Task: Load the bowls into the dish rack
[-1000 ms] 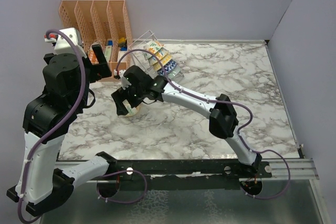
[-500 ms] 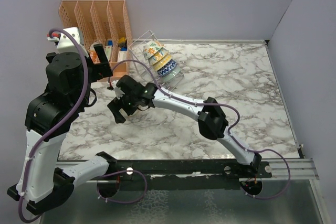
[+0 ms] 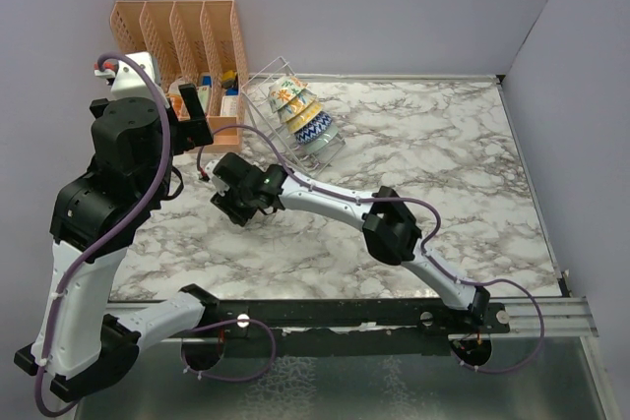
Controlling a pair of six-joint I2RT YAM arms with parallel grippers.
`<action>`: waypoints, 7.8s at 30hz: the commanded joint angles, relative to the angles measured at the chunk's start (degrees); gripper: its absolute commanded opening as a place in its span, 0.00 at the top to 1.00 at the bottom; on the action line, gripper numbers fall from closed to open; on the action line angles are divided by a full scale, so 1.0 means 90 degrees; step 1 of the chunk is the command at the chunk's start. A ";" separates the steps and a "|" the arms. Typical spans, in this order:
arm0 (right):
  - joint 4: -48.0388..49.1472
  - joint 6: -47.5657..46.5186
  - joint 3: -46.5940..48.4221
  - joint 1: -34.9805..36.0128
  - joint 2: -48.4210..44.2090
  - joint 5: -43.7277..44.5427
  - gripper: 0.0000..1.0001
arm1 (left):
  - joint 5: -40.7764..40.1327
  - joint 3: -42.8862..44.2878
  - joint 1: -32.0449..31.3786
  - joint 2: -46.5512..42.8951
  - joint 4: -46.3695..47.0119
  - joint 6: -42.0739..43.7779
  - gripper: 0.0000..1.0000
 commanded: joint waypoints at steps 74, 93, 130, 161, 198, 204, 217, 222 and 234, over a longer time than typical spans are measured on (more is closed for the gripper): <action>1.0053 0.9453 -0.3089 -0.3384 -0.2022 0.0074 0.99 | -0.0407 0.0180 -0.0014 0.0038 0.0509 0.0581 0.01; 0.9544 1.0648 -0.3164 -0.3332 -0.1508 0.0359 0.99 | -0.0458 -0.0039 -0.0022 0.0069 0.0623 0.0678 0.01; 0.9547 1.0782 -0.3200 -0.3387 -0.0842 0.0734 0.98 | -0.0495 -0.0055 -0.0017 0.0199 0.0597 0.0717 0.01; 0.8845 1.0914 -0.4390 -0.3514 -0.1795 0.0713 0.68 | -0.0371 -0.0077 -0.0015 0.0238 0.0596 0.0623 0.01; 0.6114 0.9109 -0.5025 -0.3782 -0.3389 -0.0016 0.66 | 0.0002 -0.0173 -0.0015 0.0306 0.0267 0.0334 0.01; 0.4548 0.7150 -0.3975 -0.3784 -0.3495 0.0132 0.65 | 0.0860 -0.0126 -0.0014 0.0631 0.0021 0.0371 0.01; 0.1778 0.3135 -0.3043 -0.3779 -0.4411 0.1284 0.58 | 0.1152 -0.0009 -0.0019 0.1350 -0.0154 -0.0861 0.01; 0.1474 0.2121 -0.3373 -0.3784 -0.5015 0.1882 0.38 | 0.0126 0.0190 -0.0020 0.1715 -0.0587 -0.1919 0.01; 0.0839 0.1790 -0.3601 -0.3804 -0.5438 0.1880 0.01 | -0.1147 0.0548 -0.0017 0.2124 -0.1090 -0.2911 0.01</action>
